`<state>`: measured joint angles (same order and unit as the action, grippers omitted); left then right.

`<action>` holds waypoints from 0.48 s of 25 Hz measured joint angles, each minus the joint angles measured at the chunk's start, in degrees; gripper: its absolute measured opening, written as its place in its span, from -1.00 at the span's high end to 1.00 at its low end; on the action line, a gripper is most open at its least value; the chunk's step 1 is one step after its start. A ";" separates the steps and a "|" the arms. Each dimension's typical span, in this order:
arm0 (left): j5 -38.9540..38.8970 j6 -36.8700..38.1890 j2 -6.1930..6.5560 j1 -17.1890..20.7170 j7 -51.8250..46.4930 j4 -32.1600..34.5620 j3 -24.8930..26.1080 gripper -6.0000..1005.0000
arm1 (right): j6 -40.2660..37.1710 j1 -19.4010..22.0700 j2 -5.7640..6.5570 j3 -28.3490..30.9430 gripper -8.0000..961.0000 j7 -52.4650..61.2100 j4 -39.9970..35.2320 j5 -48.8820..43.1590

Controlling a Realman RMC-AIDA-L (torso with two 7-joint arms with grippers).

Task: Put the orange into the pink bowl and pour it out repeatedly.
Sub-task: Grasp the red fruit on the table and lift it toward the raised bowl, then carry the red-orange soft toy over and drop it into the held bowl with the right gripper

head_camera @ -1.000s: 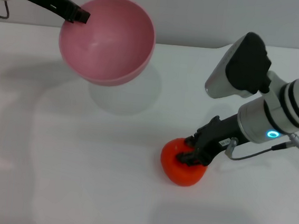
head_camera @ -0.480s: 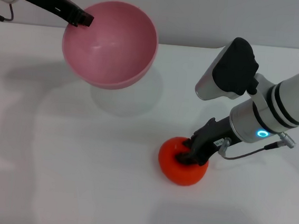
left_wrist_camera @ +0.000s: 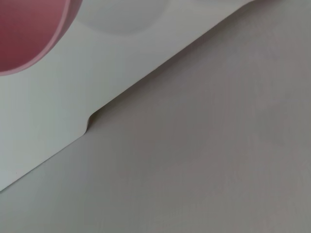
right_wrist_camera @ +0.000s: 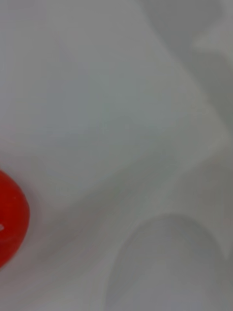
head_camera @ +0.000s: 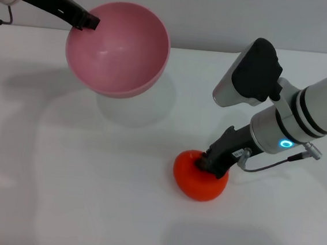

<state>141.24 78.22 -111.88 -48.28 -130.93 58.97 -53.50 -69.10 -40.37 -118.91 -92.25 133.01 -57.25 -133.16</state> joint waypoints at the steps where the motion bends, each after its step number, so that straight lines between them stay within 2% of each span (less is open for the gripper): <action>1: 0.00 0.00 0.00 0.02 0.00 0.00 -0.01 0.90 | -0.07 0.02 0.00 0.14 0.73 0.12 -0.22 0.01; 5: 0.00 -0.01 0.00 0.15 0.02 0.00 -0.06 0.90 | -0.12 2.26 0.06 2.24 0.84 1.73 -4.81 -0.49; 7: 0.02 -0.01 0.00 0.27 0.05 0.01 -0.10 0.90 | 0.13 4.55 0.16 5.23 0.90 2.92 -9.86 -1.02; 12: 0.05 0.15 0.00 0.38 0.53 0.00 -0.13 0.90 | 1.50 10.25 0.07 14.03 0.88 6.35 -23.85 -1.14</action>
<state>141.29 78.37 -111.88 -47.90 -130.40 58.97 -53.63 -67.61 -30.12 -118.85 -78.22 139.36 -81.10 -134.30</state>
